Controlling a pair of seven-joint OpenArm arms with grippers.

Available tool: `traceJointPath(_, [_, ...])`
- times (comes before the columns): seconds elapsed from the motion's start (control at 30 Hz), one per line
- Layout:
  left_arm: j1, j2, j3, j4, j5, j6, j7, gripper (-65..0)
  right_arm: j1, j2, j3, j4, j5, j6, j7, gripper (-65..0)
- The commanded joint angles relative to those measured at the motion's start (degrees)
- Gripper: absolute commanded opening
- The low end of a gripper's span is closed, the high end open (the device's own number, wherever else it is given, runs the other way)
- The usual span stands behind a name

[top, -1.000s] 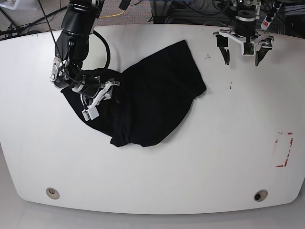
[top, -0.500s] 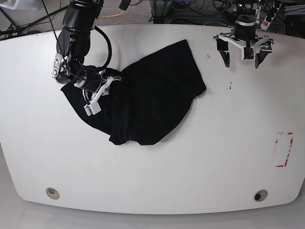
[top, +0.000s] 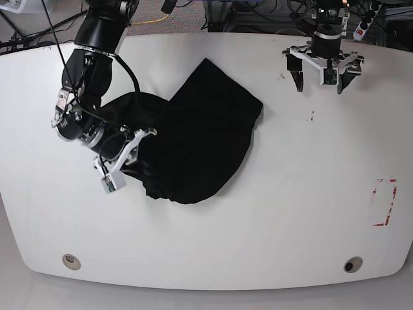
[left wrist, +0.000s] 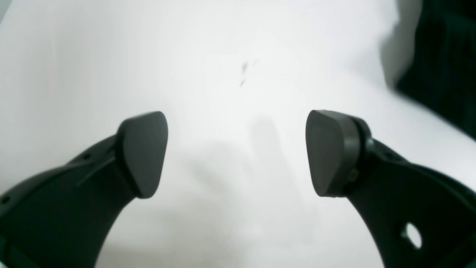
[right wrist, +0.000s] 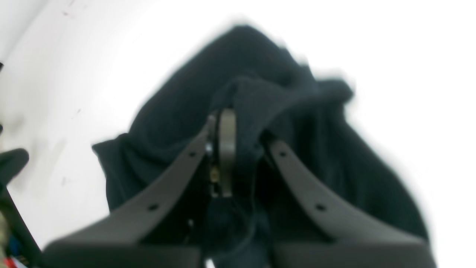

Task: Fold the T-shirt properly
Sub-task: 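Lift the T-shirt with the right gripper and drag it across the table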

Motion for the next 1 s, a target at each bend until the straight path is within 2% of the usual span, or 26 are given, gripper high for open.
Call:
traceJointPath(0.0, [0.30,-0.09,1.31,0.88,0.30,0.30,-1.19,-10.7,4.41,1.15,-2.64,1.72,1.54,-0.15,1.64,-65.0])
traceJointPath(0.3, [-0.84,-3.60,8.96,1.05,0.30,0.30,-1.10,-10.4,20.50,1.41,-9.41,1.55,1.45,-0.15,1.64,-65.0])
traceJointPath(0.47, [-1.72,-3.60,11.42,1.05,0.39,0.30,-1.10,-10.4,28.41,1.85,-13.54,1.55,0.66,-0.15,1.64,-65.0])
traceJointPath(0.63, [-3.83,-3.52,15.55,0.70,0.39,0.30,-1.10,-10.4,34.21,1.76,-18.20,1.81,-5.14,0.03,1.91,-65.0])
traceJointPath(0.8, [-6.82,-3.25,20.13,0.44,0.30,0.30,-0.75,-10.4,37.82,1.76,-20.84,1.55,-7.78,0.03,4.46,-65.0])
traceJointPath(0.87, [-8.58,-3.17,22.41,-0.35,0.04,0.30,1.10,-10.4,39.31,1.85,-21.28,1.55,-9.10,0.03,4.72,-65.0])
traceJointPath(0.97, [-11.21,-0.26,23.55,-1.15,0.12,0.30,4.00,-10.4,40.98,1.85,-21.28,1.46,-10.95,0.03,4.72,-65.0])
